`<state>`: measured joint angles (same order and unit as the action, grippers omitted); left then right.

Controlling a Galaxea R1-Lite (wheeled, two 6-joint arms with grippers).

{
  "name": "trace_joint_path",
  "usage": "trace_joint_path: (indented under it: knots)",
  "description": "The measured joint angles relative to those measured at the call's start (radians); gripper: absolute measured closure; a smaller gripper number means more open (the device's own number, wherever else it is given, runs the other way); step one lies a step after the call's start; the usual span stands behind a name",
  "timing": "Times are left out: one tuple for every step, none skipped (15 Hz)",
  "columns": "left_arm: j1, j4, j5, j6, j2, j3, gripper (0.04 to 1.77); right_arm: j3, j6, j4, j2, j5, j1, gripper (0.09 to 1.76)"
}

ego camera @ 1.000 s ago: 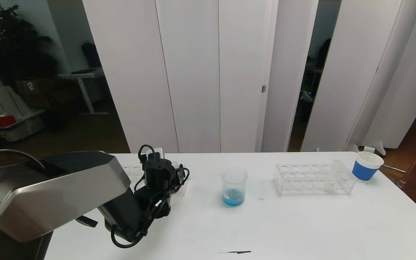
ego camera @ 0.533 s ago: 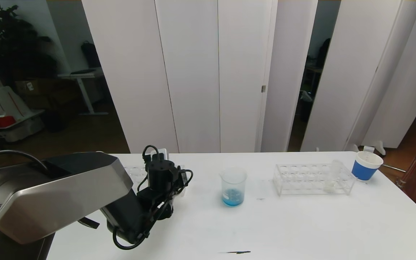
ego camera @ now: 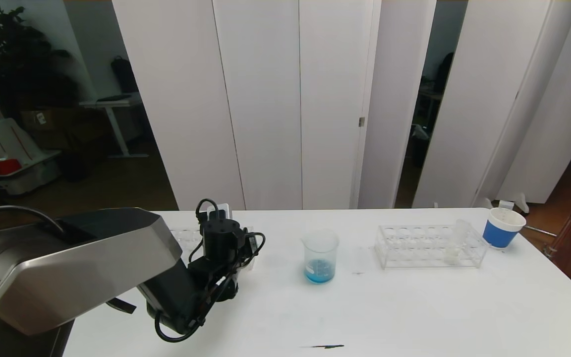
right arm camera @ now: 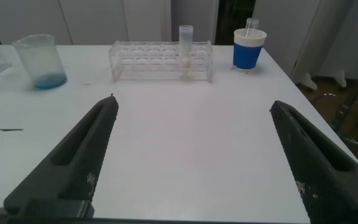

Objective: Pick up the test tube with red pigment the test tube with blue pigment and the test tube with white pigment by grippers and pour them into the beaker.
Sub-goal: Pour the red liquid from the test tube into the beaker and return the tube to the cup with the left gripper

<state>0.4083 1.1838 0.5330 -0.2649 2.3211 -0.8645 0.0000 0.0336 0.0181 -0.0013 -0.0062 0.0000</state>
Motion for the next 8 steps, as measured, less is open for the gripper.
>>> trace_joint_path:
  knots:
    - [0.0, -0.001, 0.0, 0.002, -0.003, 0.0, 1.21, 0.0, 0.0, 0.0, 0.0, 0.0, 0.0, 0.1]
    - [0.001, -0.005, 0.0, 0.002, -0.008, 0.001, 1.21, 0.0, 0.0, 0.0, 0.0, 0.0, 0.0, 0.1]
    - [0.002, -0.009, 0.0, 0.003, -0.014, 0.002, 1.21, 0.0, 0.0, 0.0, 0.0, 0.0, 0.0, 0.1]
    - [0.004, -0.009, 0.003, 0.011, -0.022, 0.002, 1.21, 0.0, 0.0, 0.0, 0.0, 0.0, 0.0, 0.1]
    - [0.004, -0.001, 0.008, 0.026, -0.032, 0.003, 1.21, 0.0, 0.0, 0.0, 0.0, 0.0, 0.0, 0.1]
    - [0.005, 0.004, 0.009, 0.043, -0.047, 0.006, 1.21, 0.0, 0.0, 0.0, 0.0, 0.0, 0.0, 0.1]
    - [0.006, -0.002, 0.008, 0.053, -0.064, 0.009, 1.21, 0.0, 0.0, 0.0, 0.0, 0.0, 0.0, 0.1]
    - [0.006, -0.005, 0.008, 0.066, -0.082, 0.012, 1.21, 0.0, 0.0, 0.0, 0.0, 0.0, 0.0, 0.1]
